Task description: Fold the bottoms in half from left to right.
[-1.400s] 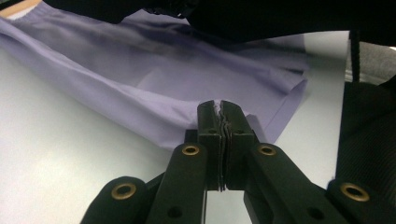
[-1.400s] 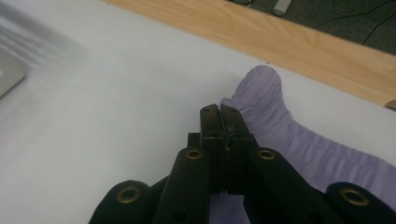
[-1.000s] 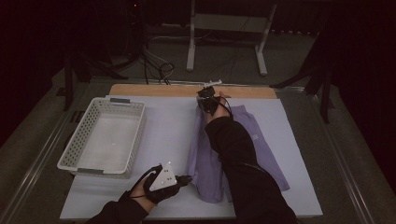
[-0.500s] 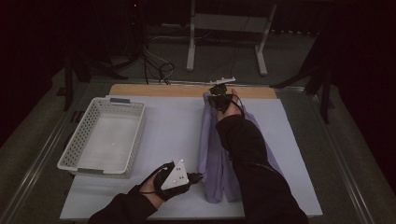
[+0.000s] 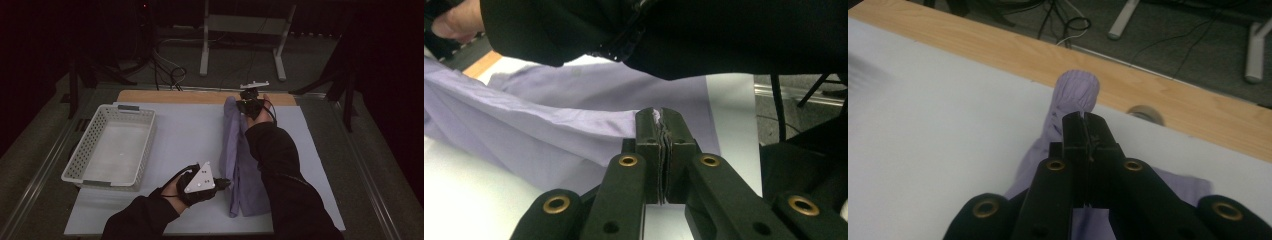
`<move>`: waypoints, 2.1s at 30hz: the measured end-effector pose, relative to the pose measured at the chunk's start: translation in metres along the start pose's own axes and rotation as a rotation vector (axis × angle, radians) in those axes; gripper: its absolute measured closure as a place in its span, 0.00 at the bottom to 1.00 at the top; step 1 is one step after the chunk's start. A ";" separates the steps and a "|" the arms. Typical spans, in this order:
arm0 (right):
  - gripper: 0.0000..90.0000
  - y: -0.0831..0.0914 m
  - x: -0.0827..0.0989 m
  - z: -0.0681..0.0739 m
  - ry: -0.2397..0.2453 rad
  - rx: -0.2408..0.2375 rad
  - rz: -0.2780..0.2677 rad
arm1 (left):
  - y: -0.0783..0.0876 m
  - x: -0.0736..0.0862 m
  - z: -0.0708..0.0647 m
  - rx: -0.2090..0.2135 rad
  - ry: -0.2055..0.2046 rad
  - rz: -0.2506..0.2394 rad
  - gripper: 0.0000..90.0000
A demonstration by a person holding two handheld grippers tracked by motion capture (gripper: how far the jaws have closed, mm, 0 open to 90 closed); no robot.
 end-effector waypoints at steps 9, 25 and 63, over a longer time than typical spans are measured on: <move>0.99 0.016 0.000 -0.031 -0.022 0.038 -0.013 | -0.023 -0.026 0.002 0.046 -0.032 -0.050 0.98; 0.99 0.018 0.037 -0.083 -0.090 0.111 0.039 | -0.078 -0.009 0.003 0.149 0.021 -0.025 0.98; 0.33 0.079 0.075 -0.106 -0.100 0.134 -0.076 | -0.149 -0.002 -0.013 0.244 0.017 0.070 0.98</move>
Point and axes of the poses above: each handheld gripper's, and its own axes: y roughly backward along the jaws, x roughly out of its underside, z roughly to its left, the point moved 2 cm from there along -y, roughly forward along the jaws, and after that the axes turned 12 degrees about -z, right-handed, at the moved point
